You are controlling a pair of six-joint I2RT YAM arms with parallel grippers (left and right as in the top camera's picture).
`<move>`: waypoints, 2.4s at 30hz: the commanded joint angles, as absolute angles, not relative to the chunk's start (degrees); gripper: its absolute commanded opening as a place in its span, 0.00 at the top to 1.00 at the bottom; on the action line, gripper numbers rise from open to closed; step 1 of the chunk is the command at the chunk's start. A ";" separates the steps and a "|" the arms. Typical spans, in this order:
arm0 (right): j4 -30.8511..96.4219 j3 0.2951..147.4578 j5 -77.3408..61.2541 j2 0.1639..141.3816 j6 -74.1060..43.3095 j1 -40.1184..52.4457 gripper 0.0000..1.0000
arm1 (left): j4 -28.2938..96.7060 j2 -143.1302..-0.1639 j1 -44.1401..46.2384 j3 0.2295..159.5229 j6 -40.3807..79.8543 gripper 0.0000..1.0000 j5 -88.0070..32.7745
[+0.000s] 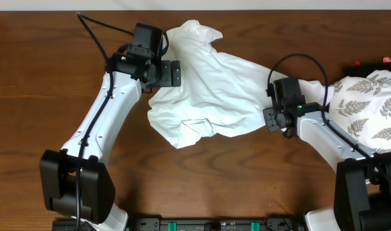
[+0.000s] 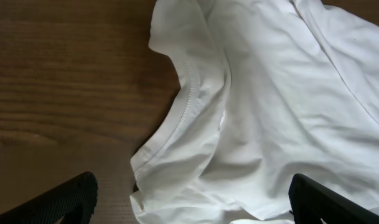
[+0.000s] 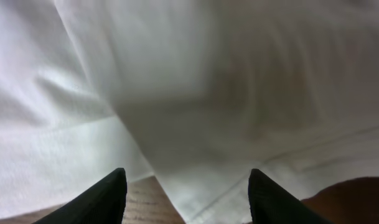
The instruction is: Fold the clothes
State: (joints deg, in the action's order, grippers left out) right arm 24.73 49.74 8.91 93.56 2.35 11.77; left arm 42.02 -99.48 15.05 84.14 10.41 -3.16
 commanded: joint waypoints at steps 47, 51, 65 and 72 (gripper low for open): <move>23.53 49.50 11.99 94.19 -3.18 12.40 0.81 | 42.41 -99.24 14.92 85.19 9.67 0.02 -3.64; 23.55 49.50 11.97 94.21 -3.18 12.40 0.80 | 42.41 -99.24 14.92 85.19 9.67 0.02 -3.64; 22.48 49.47 10.11 96.68 -3.84 12.40 0.91 | 42.41 -99.24 14.92 85.19 9.67 0.02 -3.64; 22.09 49.47 10.11 96.68 -4.25 12.40 0.99 | 42.41 -99.24 14.92 85.19 9.67 0.02 -3.64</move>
